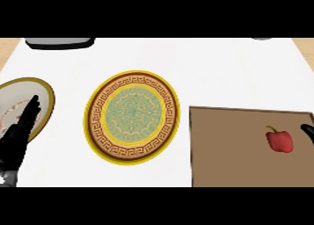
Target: Pick the bell pepper from the tray and place it in the plate
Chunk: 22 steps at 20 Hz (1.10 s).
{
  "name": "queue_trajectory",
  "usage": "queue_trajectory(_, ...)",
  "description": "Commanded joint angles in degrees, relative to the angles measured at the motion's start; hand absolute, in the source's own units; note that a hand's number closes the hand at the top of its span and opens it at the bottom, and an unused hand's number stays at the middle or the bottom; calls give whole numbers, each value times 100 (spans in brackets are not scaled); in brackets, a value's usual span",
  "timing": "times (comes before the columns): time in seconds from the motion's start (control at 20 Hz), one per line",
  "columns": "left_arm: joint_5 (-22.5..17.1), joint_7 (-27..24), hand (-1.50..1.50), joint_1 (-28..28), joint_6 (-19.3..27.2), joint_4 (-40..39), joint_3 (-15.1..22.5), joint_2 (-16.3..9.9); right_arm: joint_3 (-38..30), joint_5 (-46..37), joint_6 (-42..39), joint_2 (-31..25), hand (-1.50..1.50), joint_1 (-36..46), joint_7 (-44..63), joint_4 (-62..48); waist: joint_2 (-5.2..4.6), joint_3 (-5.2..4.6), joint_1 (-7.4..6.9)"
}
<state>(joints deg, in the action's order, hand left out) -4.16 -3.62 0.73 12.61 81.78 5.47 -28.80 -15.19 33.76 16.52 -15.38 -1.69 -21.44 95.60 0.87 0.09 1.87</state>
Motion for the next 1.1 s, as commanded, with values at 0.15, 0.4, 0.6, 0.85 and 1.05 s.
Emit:
queue_trajectory(0.15,382,-370,0,311,100,110,42,164,-597,605,-420,567,-150,-1875,-193,1783,-66,-11,-93)
queue_trajectory(0.4,257,-449,0,599,-49,305,-11,125,-631,367,-1354,-408,-150,-2704,509,1795,-68,-13,-110)
queue_trajectory(0.6,280,-149,0,502,-69,615,55,112,-585,-402,-1598,-1044,-150,-3128,777,1681,-78,-9,-163)
queue_trajectory(0.85,322,-520,0,174,-225,48,-154,81,-780,-465,-1620,-1849,-150,-2740,1890,1407,-104,-13,-187)
queue_trajectory(1.05,483,-456,0,420,-133,233,-24,245,-700,-725,-1762,-2259,-150,-2525,2520,1251,-98,-11,-232)
